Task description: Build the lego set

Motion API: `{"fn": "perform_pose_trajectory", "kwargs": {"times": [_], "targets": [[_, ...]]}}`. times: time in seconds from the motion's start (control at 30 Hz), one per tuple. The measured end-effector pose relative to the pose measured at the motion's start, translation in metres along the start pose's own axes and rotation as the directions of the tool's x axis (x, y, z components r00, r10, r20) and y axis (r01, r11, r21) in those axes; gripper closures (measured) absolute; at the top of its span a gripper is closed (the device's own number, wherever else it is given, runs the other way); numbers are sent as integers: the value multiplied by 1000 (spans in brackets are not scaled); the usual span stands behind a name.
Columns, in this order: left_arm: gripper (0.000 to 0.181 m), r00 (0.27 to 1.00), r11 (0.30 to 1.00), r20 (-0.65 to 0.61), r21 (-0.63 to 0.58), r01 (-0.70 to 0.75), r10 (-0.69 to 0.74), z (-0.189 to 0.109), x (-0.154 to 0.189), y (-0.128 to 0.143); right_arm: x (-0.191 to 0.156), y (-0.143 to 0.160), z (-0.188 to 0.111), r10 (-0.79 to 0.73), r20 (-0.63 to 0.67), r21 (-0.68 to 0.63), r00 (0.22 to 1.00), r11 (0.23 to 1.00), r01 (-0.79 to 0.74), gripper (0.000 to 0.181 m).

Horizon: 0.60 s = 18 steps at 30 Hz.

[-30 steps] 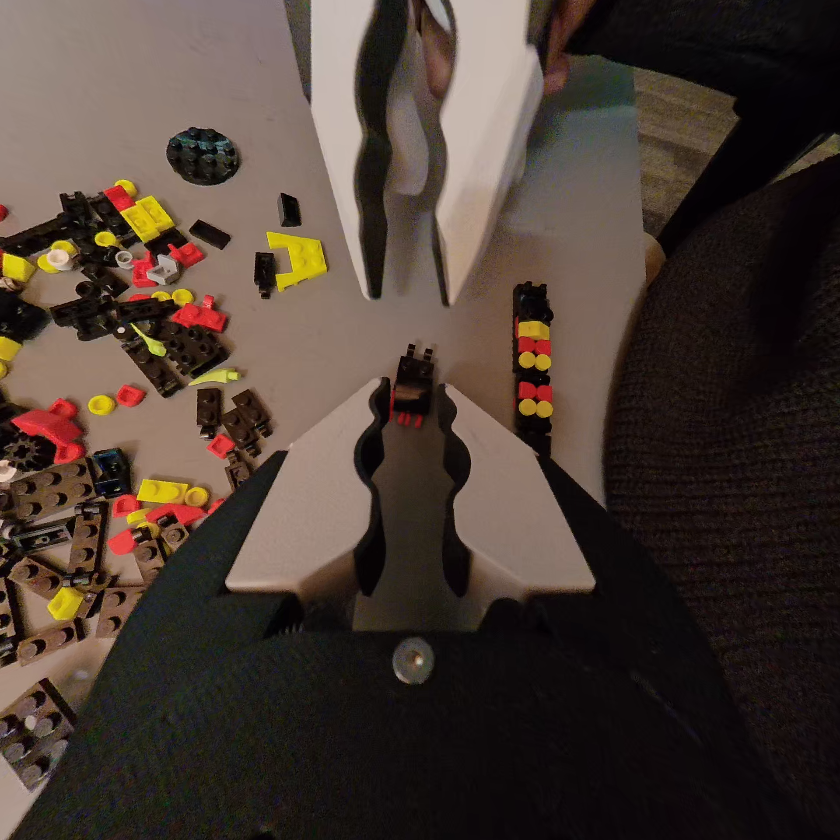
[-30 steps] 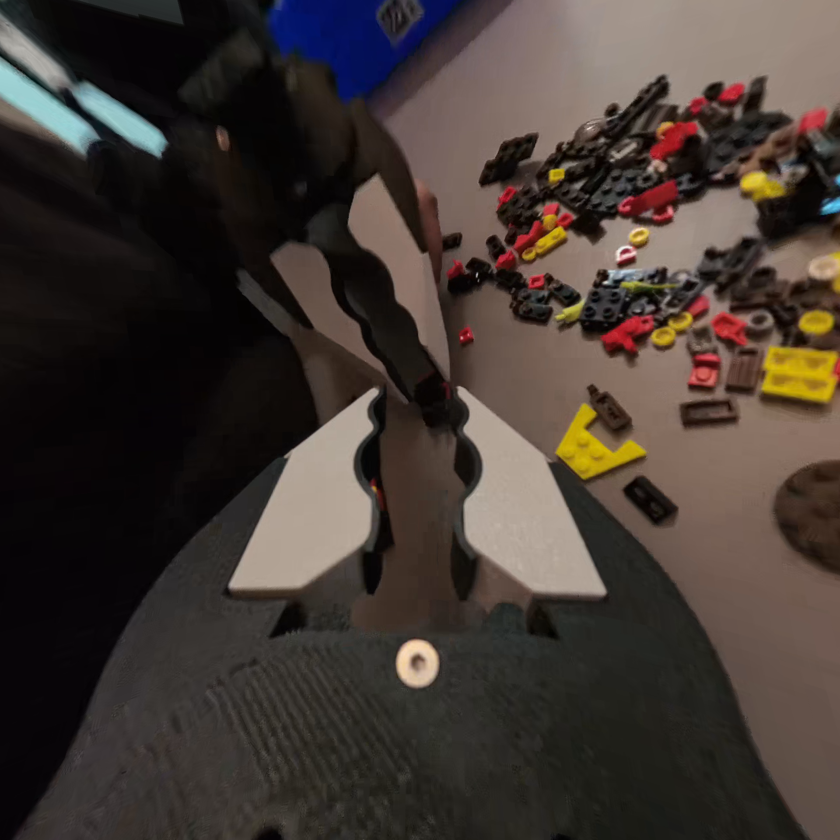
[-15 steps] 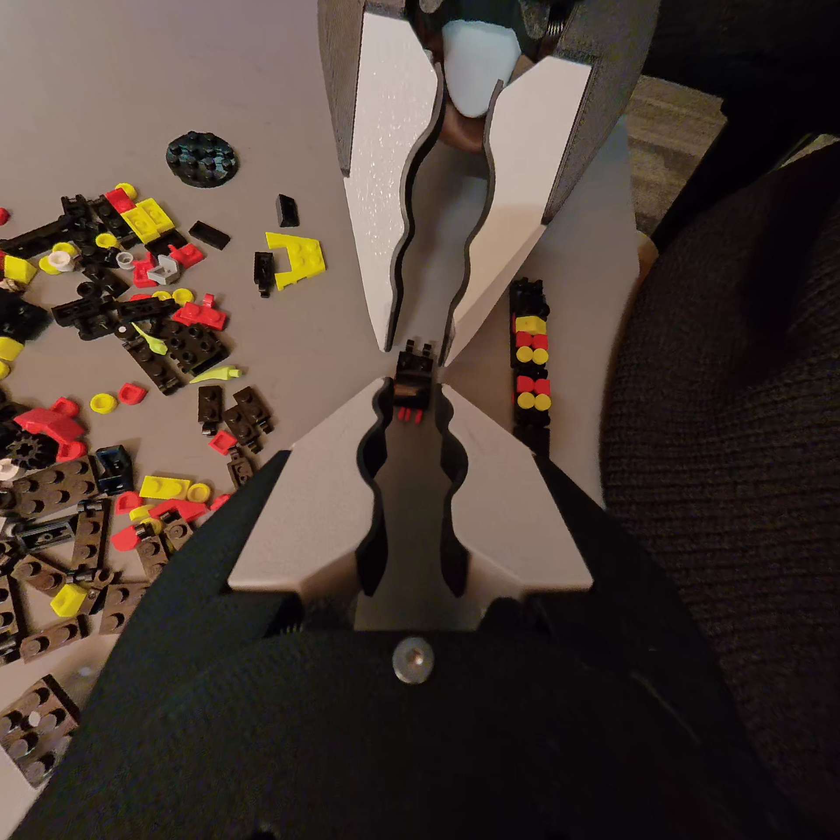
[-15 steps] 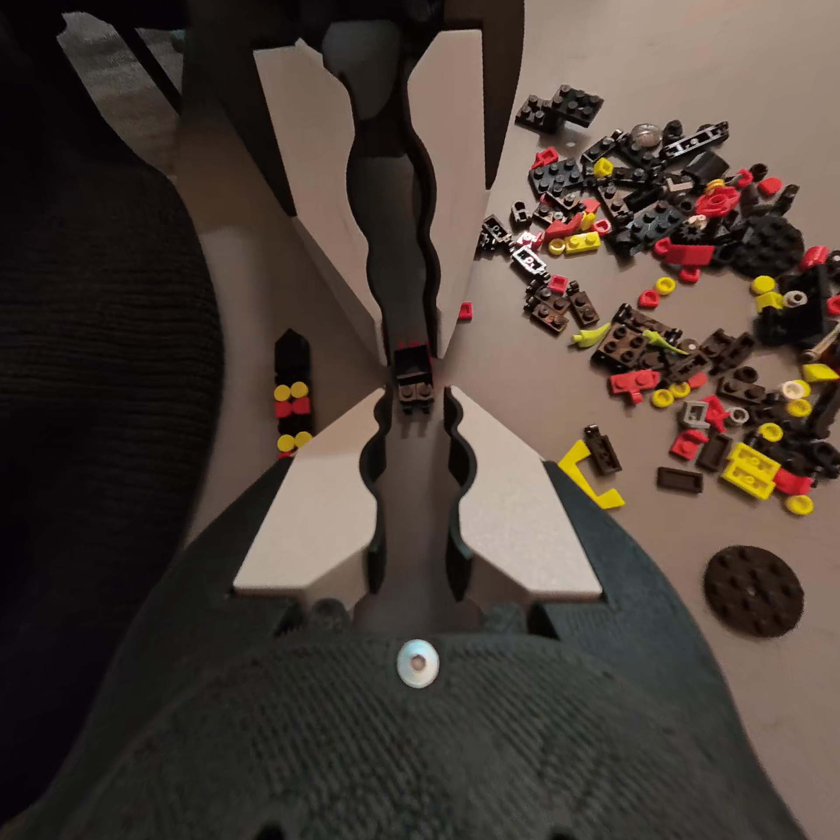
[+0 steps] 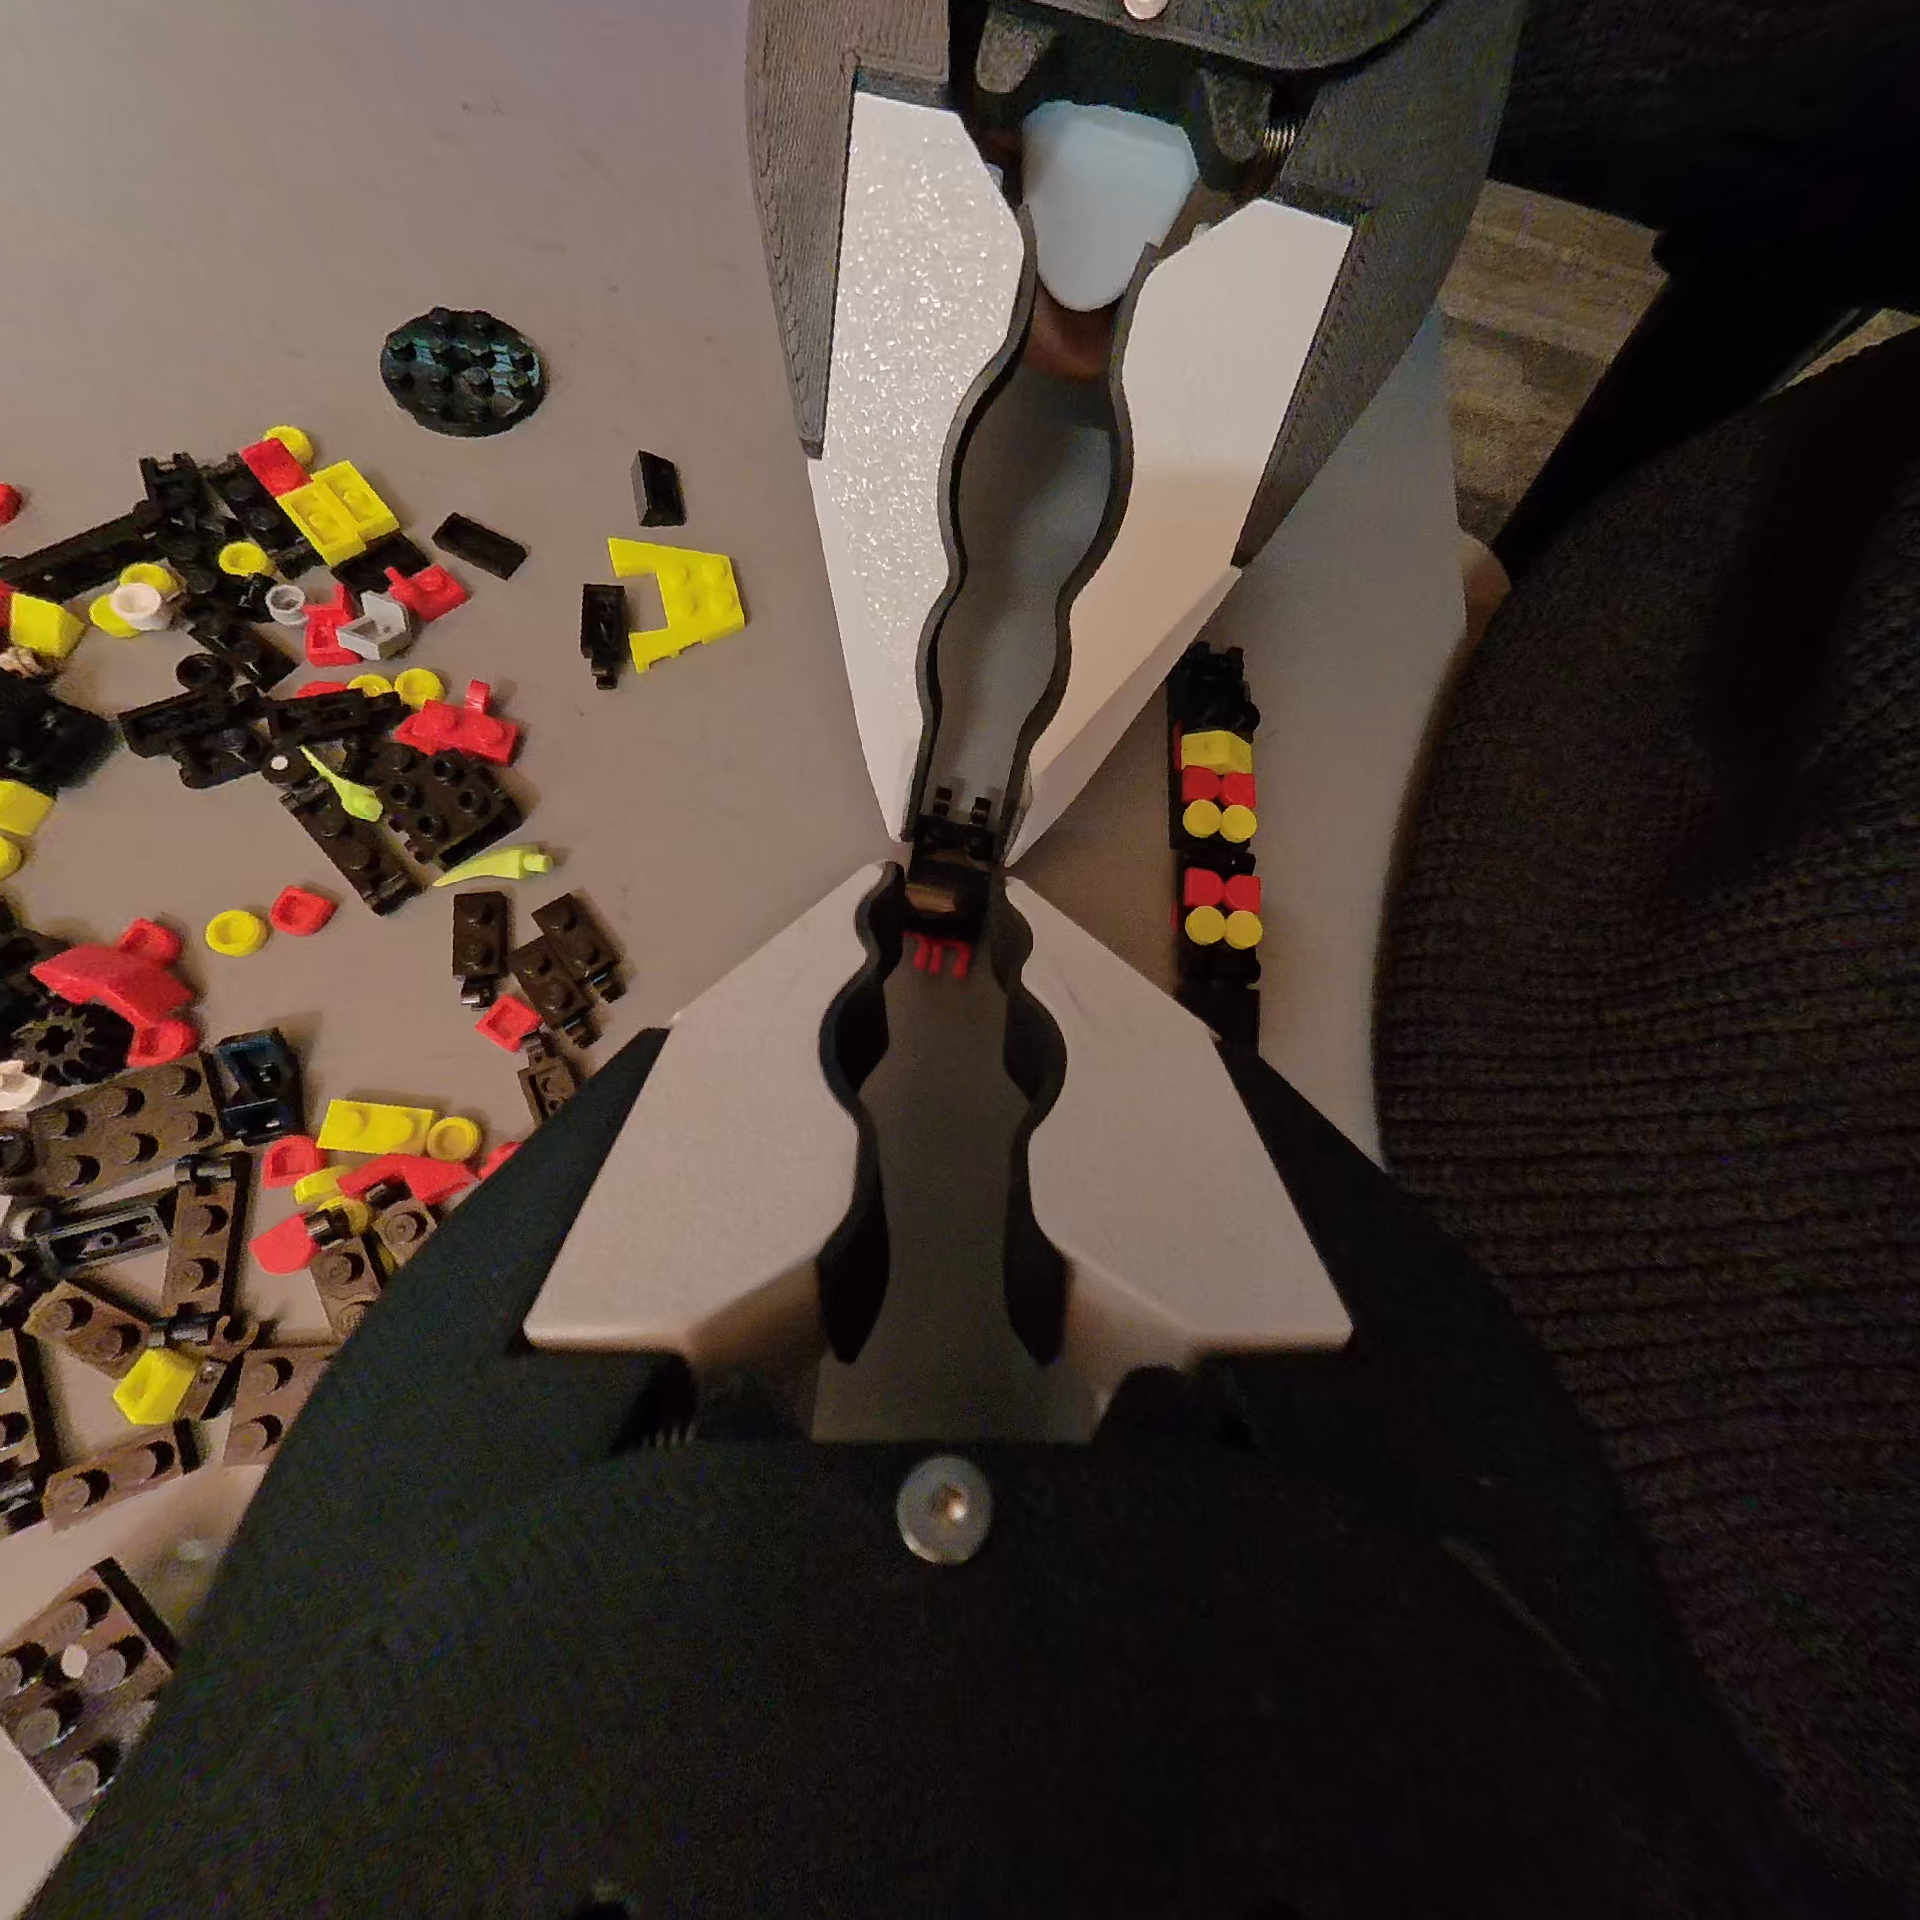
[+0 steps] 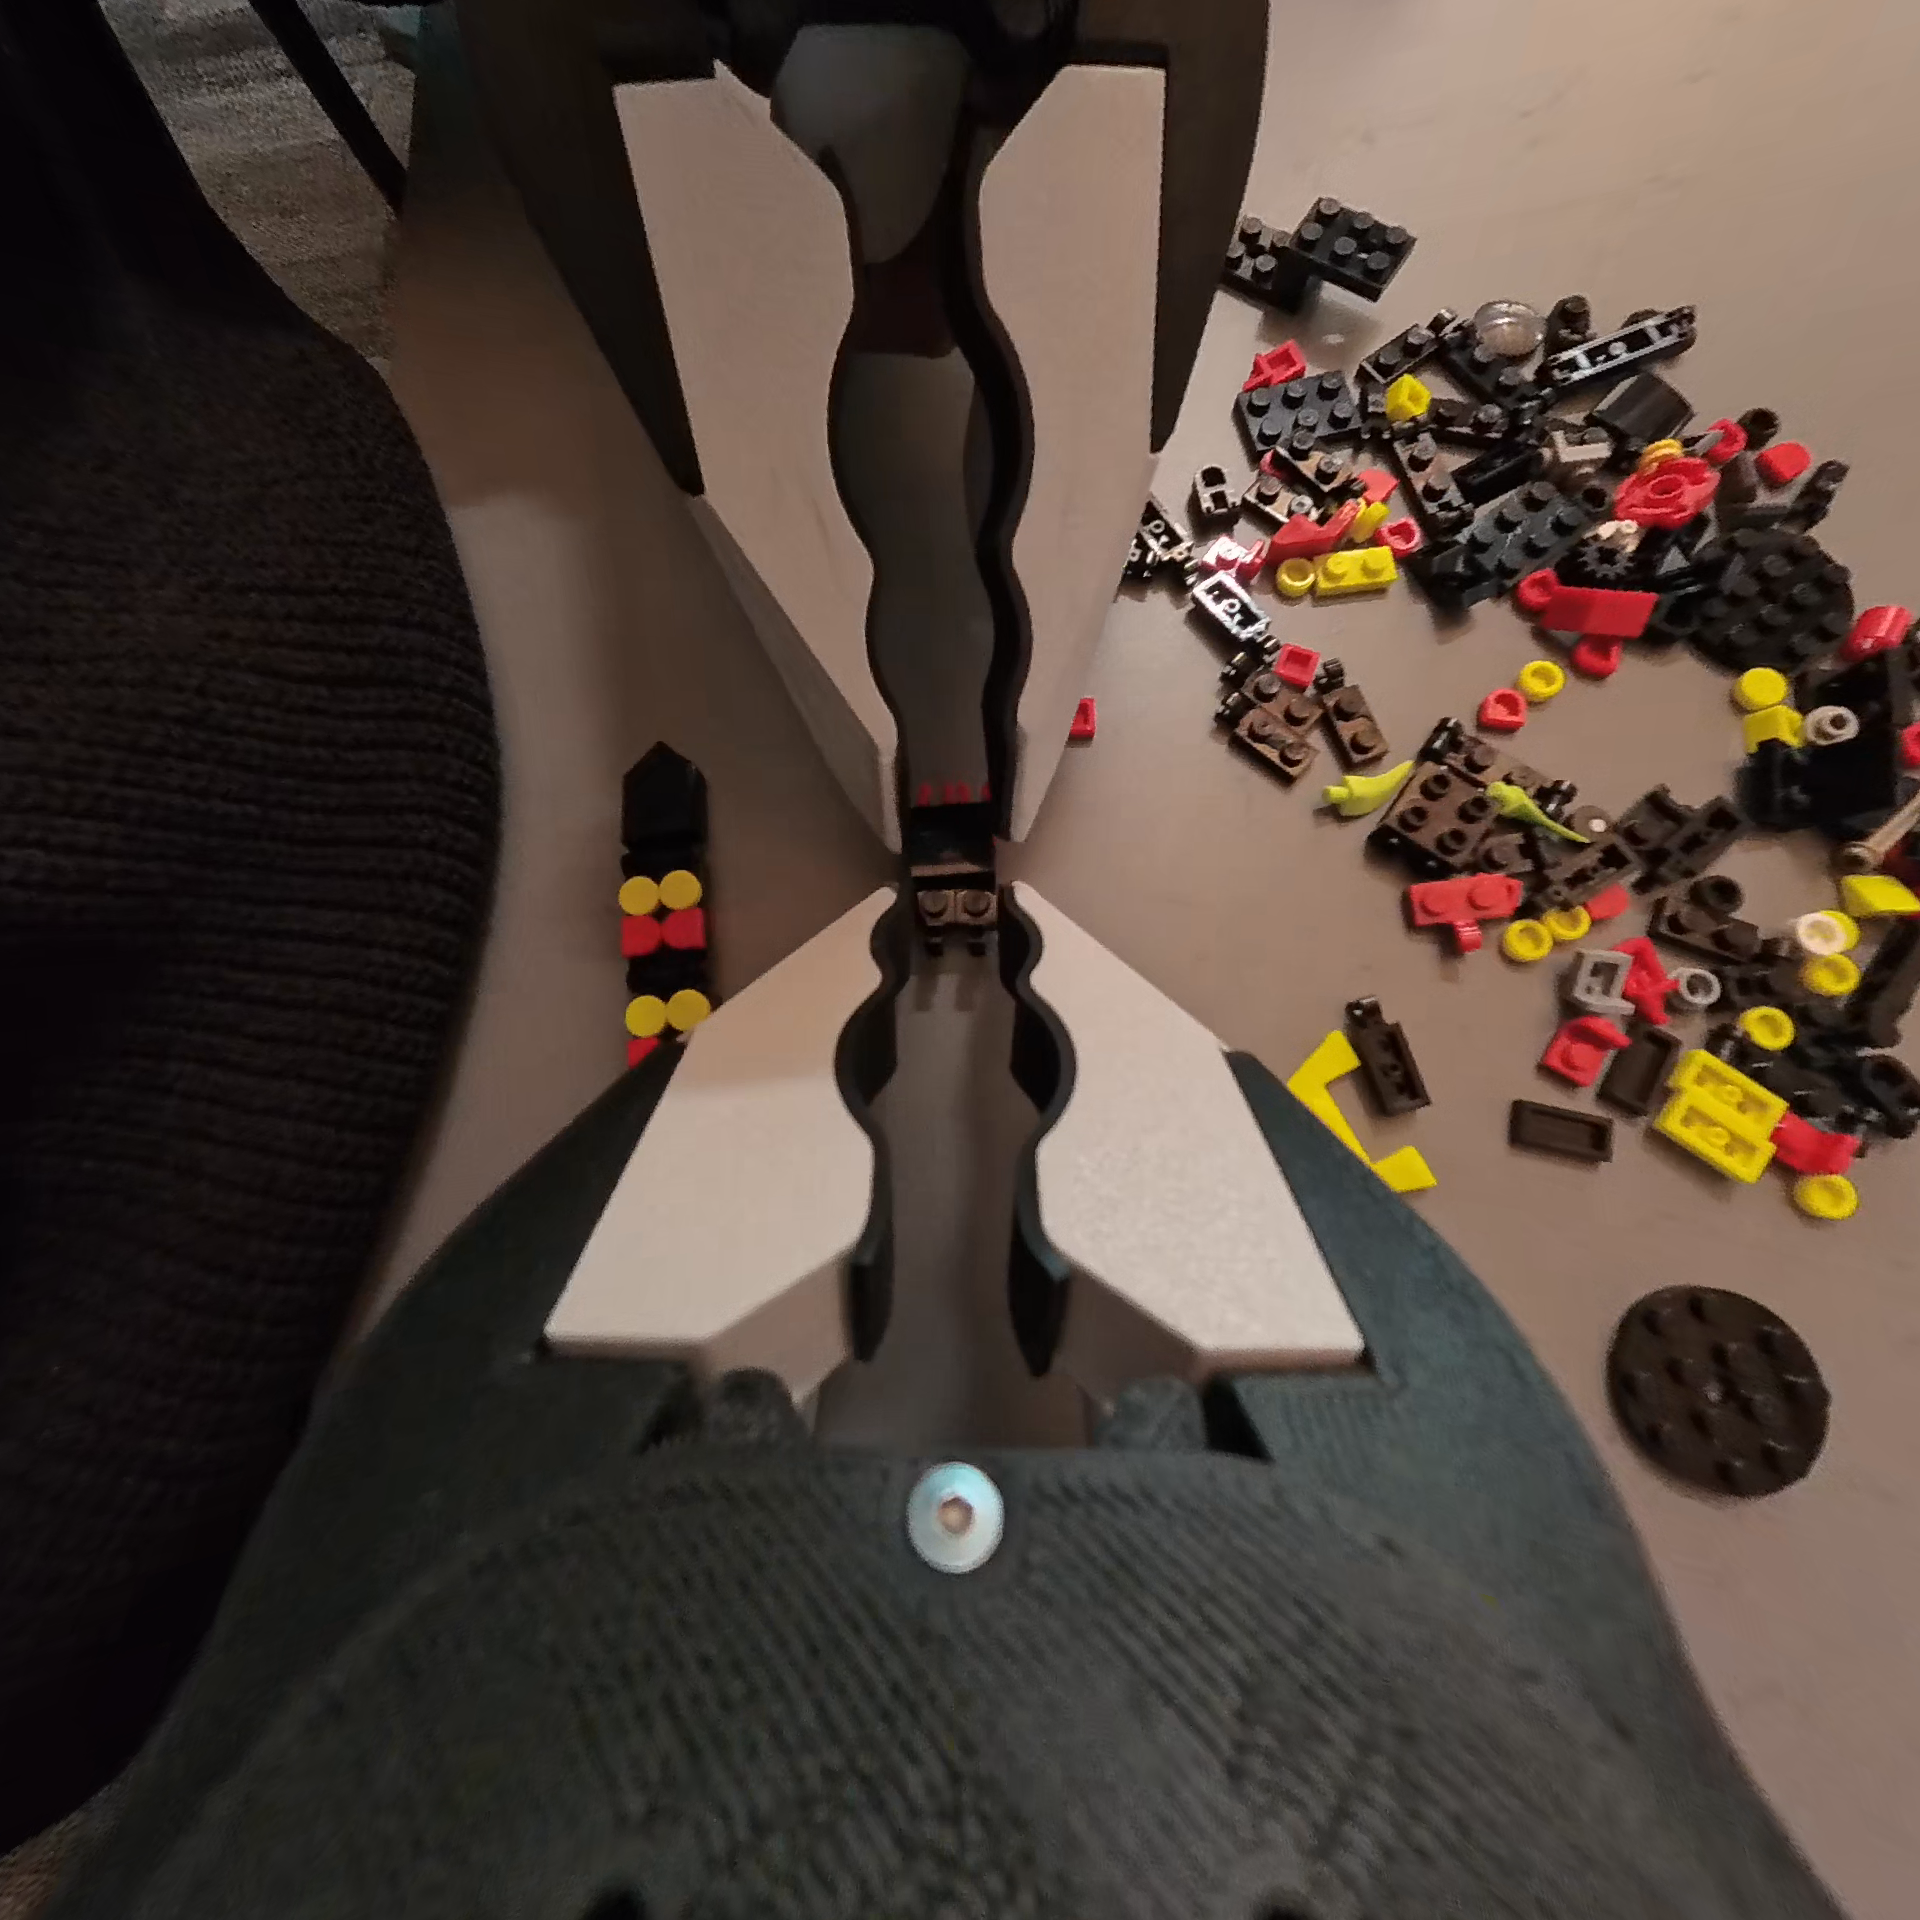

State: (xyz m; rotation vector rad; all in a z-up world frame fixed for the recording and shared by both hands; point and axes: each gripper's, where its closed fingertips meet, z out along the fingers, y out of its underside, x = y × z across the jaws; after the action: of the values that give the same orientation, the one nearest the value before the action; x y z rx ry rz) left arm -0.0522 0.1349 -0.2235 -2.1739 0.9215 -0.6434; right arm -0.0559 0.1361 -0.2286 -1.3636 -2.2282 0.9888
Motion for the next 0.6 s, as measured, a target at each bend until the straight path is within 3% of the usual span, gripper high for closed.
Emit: {"fn": "perform_pose_trajectory", "kwargs": {"times": [0.03,0.33,0.6], "targets": [[167,1000,1000,0,-1,1,-1,0,0,0,0,0,0,-2,-1,0,1000,1000,2,166],[167,1000,1000,0,-6,4,-4,0,0,1,1,-8,-5,28,15,54,1000,998,-29,162],[167,1000,1000,0,-10,6,-6,1,0,1,0,-9,1,-1,-13,38,1000,999,2,181]]}}
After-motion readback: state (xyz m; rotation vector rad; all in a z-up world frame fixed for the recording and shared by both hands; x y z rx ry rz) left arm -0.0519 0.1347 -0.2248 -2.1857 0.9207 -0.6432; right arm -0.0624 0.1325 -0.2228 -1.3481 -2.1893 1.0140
